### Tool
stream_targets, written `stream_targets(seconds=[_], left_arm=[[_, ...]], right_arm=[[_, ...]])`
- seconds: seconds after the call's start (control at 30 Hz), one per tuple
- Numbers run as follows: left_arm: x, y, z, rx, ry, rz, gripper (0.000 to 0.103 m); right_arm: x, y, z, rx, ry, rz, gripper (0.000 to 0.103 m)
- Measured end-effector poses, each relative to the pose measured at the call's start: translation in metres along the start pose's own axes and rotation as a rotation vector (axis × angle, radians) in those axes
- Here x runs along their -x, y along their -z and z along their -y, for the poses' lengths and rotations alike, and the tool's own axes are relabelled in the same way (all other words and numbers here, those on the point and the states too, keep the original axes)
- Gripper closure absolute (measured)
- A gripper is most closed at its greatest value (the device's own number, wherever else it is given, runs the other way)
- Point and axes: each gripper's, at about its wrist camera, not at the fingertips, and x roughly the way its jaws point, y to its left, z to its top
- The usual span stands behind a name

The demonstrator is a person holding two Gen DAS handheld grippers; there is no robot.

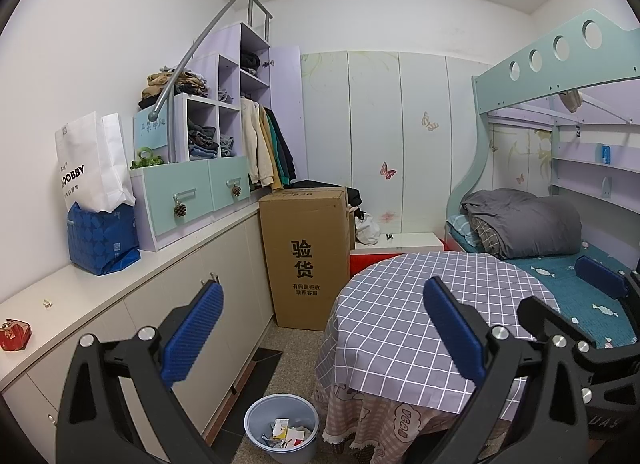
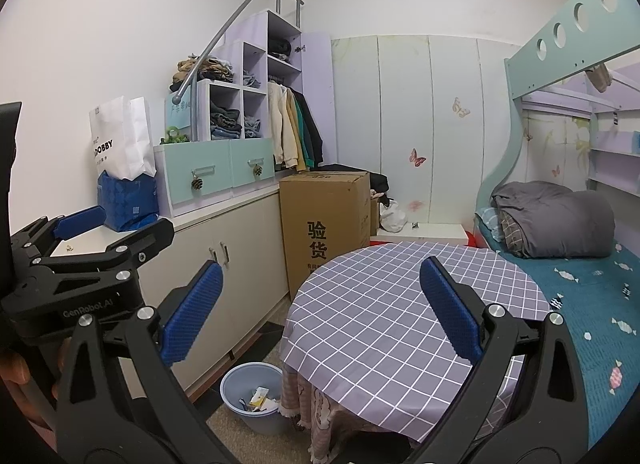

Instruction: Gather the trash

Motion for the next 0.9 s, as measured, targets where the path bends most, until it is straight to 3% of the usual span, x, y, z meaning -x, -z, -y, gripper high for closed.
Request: stream_targets(seconds=[0.9], left_arm=[[-0.0009,0.0065,0.0,-0.001,0.0,-0.006,0.005]], right_arm=[[-0.0024,0.0072,0.0058,-0.012,-0.025,-0.027,0.006]])
